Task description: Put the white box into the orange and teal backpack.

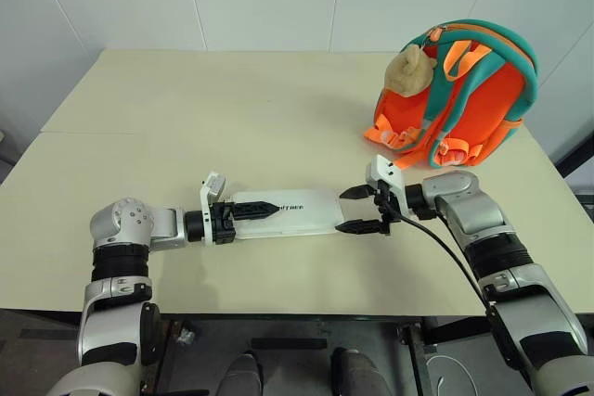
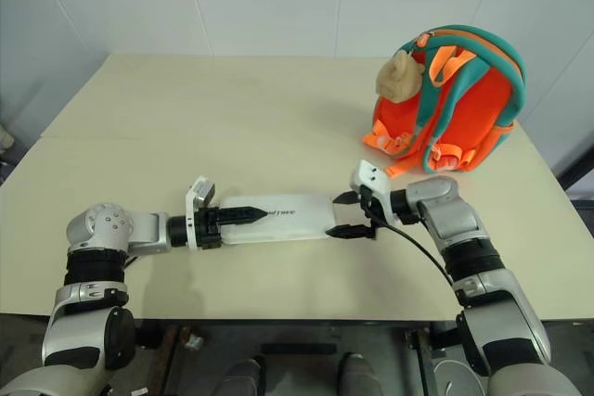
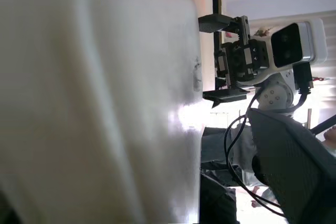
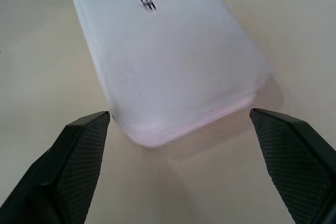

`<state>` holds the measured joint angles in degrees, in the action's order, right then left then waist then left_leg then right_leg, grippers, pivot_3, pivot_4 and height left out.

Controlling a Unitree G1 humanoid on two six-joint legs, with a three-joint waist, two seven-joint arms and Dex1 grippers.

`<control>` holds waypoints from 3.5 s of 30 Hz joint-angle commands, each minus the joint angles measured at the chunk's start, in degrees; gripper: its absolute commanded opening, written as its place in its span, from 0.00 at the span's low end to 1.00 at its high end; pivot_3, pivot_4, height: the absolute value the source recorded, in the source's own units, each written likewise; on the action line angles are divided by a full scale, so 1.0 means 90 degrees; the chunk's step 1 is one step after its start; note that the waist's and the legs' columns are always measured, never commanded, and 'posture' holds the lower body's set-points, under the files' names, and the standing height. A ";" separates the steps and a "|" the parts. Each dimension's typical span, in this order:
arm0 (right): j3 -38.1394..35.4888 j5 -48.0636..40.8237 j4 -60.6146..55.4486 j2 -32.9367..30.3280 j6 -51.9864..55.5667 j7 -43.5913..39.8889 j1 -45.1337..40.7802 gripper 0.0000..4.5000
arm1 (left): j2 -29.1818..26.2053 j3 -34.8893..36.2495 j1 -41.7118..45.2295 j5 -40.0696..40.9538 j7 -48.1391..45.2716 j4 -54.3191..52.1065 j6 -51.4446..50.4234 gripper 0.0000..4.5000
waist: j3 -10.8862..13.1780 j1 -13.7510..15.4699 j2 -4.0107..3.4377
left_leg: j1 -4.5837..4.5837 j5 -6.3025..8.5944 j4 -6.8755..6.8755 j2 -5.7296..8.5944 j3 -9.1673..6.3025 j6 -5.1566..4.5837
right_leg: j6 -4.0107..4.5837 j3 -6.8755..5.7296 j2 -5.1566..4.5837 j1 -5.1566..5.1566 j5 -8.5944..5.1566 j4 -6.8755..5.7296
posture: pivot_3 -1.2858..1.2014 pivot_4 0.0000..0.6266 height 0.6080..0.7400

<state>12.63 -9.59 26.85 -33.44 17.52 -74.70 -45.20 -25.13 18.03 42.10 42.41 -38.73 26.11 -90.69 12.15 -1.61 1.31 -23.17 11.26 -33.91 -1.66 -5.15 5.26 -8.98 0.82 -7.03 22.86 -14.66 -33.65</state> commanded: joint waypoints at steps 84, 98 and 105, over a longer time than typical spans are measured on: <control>-0.2537 -0.1629 0.2042 0.1141 0.0566 -0.0922 -0.3138 0.01 | -0.0871 0.1921 -0.2661 0.2384 0.0518 -0.3377 0.2796 0.30 | 0.0009 -0.0255 0.0002 | -0.0004 0.0075 -0.0003 -0.0031 0.0132 -0.0025 | -0.0028 0.0157 0.0045 0.0086 -0.0009 -0.0036 | 0.52 0.24 1.00; -0.1788 -0.4402 -0.3174 -0.0527 0.5238 -0.1112 -0.0857 0.01 | -0.1488 0.2198 -0.2854 0.2066 -0.0251 -0.3680 0.4254 0.30 | 0.0007 -0.0051 0.0007 | -0.0016 0.0102 -0.0015 -0.0036 0.0134 -0.0032 | -0.0006 0.0155 0.0047 0.0095 -0.0028 -0.0014 | 0.52 0.24 1.00; -0.1450 -0.4174 -0.3003 -0.0386 0.4730 -0.0886 -0.0673 0.01 | -0.1638 0.2635 -0.3115 0.3579 -0.0212 -0.4861 0.3956 0.30 | 0.0006 -0.0027 0.0010 | -0.0013 0.0103 -0.0031 -0.0038 0.0138 -0.0035 | -0.0006 0.0155 0.0046 0.0092 -0.0027 -0.0017 | 0.52 0.24 1.00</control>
<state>-0.33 -46.86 0.26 -37.18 61.20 -82.89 -51.73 -38.59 38.57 14.50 69.78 -40.18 -13.38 -55.15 12.21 -1.86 1.40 -23.29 12.19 -34.19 -2.01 -3.91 4.95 -9.03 2.21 -6.62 23.69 -14.91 -33.81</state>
